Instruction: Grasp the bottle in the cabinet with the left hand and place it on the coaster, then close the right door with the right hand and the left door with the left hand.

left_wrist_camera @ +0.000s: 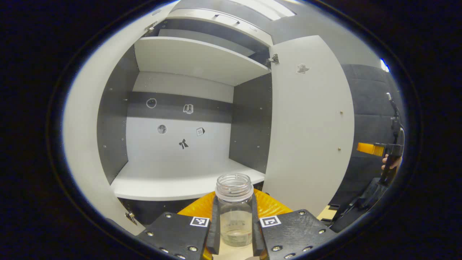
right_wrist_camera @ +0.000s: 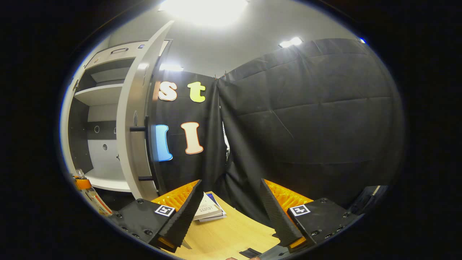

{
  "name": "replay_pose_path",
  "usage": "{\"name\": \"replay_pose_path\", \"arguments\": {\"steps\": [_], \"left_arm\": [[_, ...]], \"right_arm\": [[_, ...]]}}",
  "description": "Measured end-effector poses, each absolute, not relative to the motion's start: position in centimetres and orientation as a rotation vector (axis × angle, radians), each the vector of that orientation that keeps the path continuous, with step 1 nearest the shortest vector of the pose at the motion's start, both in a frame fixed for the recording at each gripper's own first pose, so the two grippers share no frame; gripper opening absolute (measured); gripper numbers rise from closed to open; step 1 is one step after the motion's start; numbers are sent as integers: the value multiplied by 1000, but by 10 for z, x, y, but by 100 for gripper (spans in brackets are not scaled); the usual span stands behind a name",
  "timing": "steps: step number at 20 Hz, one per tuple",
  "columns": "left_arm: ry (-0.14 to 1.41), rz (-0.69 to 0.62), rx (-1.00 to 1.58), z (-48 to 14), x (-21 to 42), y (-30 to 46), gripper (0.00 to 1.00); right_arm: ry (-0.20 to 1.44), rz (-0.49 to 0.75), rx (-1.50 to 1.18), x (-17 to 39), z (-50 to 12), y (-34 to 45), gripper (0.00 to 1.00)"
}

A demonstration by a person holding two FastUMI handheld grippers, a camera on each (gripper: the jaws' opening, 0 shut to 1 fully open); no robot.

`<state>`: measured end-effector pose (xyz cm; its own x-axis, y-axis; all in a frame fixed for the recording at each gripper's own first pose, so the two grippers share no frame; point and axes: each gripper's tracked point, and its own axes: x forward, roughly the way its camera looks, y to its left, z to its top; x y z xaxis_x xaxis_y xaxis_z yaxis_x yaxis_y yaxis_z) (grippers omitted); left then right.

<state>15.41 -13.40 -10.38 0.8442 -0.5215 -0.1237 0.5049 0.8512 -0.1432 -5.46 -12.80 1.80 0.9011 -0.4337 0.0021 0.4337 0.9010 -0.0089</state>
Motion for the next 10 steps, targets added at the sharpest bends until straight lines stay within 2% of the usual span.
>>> {"name": "replay_pose_path", "arguments": {"steps": [1, 9, 10], "left_arm": [[161, -546, -108, -112, 148, -135, 43], [187, -627, -64, -198, 97, -171, 43], [197, -634, -60, -211, 91, -177, 43]], "right_arm": [[0, -451, -17, -58, 19, -128, 99], [8, -449, -17, -76, 21, -129, 99], [22, -452, -13, -77, 17, -132, 96]]}}
